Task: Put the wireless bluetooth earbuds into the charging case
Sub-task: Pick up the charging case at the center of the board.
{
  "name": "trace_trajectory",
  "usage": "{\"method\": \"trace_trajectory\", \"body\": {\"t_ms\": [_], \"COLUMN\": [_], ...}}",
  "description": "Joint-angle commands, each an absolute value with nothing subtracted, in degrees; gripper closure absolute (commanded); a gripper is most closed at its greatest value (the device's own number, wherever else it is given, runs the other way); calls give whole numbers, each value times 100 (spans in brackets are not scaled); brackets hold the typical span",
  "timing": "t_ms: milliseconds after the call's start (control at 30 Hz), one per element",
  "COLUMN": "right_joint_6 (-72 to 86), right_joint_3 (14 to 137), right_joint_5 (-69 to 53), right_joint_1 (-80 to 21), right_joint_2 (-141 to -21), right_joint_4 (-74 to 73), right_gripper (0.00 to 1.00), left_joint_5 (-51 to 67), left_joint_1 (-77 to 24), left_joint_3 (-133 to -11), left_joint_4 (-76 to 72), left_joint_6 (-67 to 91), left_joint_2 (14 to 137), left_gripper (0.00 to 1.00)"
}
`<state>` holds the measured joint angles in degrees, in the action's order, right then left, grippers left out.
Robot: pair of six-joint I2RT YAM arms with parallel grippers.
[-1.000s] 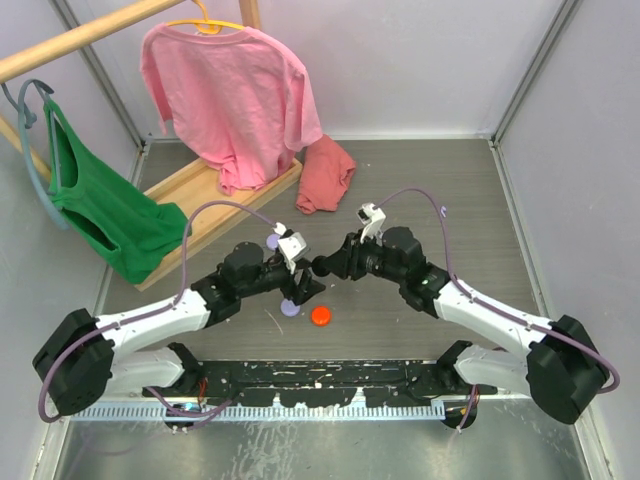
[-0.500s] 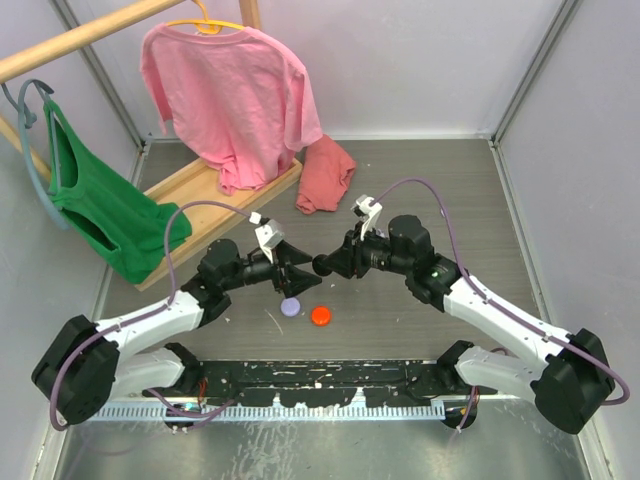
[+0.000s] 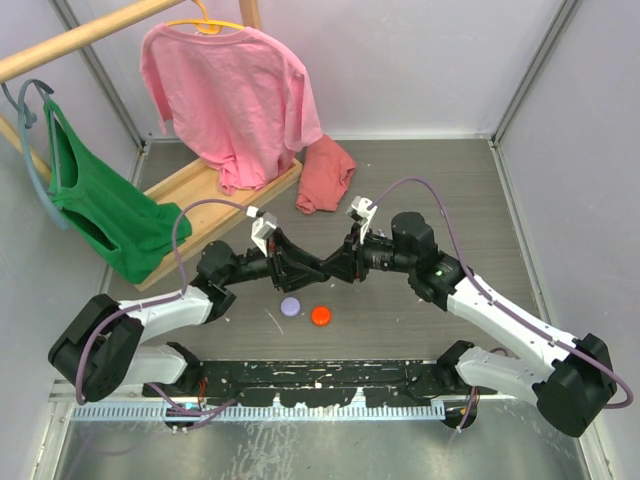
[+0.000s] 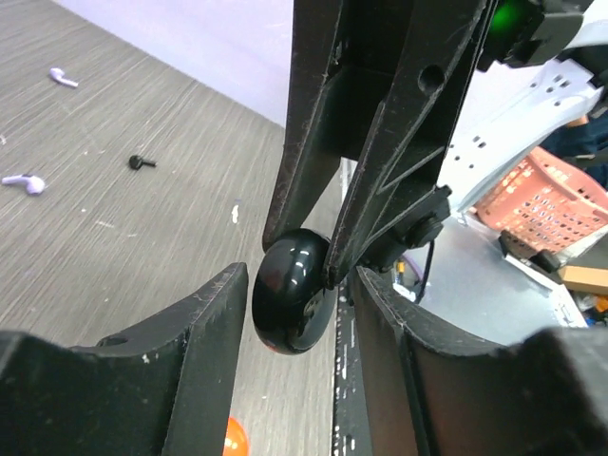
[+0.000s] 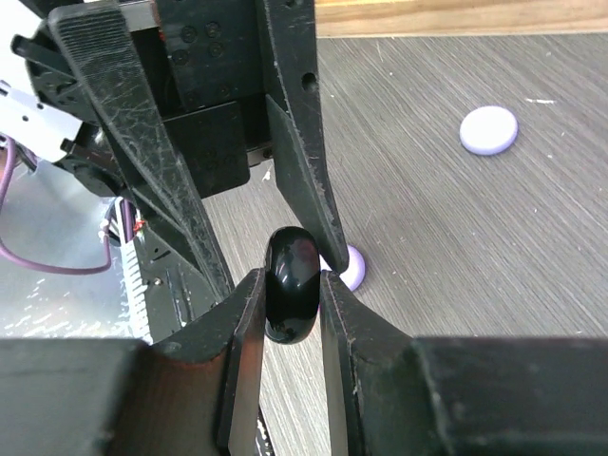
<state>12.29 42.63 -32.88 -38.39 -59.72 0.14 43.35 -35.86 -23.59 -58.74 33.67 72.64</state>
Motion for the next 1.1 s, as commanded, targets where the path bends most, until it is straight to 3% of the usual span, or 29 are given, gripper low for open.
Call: {"method": "trace_trajectory", "body": {"t_ms": [0,567,1067], "right_joint_6": [987,991,1044], "right_joint_3": [4547,4443,4386], "right_joint_5": [-3606,-4055,-4192], "right_joint_1": [-3822,-3823,-3819], "right_joint_2": [-5620,-5488,-5474], "right_joint_4": [250,600,821], "right_gripper": [98,98,98], "left_joint_5": [4642,4853,4837], "left_joint_1": [-3551,-3560,-3700], "left_joint_3": [-2364,-2350,-2408], "left_joint_4": [-6981,-6887,-6882], "left_joint_6": [3911,4187,4264], "left_joint_2": [7406,7068,7023], "left_gripper": [52,67,64]}}
